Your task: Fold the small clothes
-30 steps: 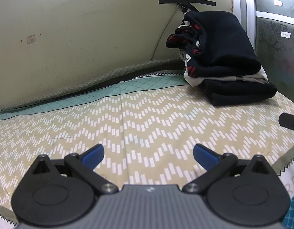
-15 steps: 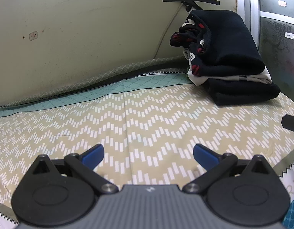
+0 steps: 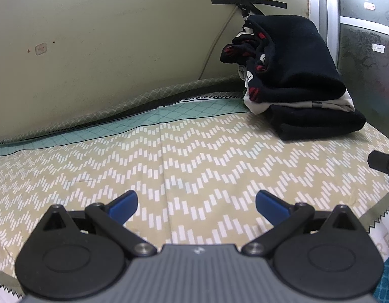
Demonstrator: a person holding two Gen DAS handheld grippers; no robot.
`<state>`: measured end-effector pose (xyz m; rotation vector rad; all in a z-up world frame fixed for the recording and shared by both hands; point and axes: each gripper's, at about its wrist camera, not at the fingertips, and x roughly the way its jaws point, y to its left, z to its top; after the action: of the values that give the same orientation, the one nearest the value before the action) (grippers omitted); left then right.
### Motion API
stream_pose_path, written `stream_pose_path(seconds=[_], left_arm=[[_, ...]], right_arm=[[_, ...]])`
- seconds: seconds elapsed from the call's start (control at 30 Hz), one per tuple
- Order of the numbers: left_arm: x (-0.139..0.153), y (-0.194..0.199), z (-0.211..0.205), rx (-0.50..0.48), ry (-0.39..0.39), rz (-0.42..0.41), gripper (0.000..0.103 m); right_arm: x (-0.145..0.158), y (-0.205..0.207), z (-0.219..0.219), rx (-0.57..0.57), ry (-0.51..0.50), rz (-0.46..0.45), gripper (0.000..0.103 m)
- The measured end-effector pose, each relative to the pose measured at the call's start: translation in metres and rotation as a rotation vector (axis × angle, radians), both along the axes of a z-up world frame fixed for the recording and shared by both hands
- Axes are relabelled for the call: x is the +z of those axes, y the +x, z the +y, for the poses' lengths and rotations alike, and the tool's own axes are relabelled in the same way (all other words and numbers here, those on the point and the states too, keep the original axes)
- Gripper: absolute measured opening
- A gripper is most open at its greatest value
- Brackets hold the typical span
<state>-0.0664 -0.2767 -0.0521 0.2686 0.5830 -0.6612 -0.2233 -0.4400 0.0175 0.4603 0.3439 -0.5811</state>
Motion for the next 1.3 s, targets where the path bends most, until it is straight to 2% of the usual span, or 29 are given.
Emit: stream_pose_path(seconds=[1.3], left_arm=[[-0.0021, 0.0020, -0.0017, 0.009, 0.036, 0.002, 0.103]], right_arm=[[0.0011, -0.0015, 0.0006, 0.000, -0.002, -0.012, 0.077]])
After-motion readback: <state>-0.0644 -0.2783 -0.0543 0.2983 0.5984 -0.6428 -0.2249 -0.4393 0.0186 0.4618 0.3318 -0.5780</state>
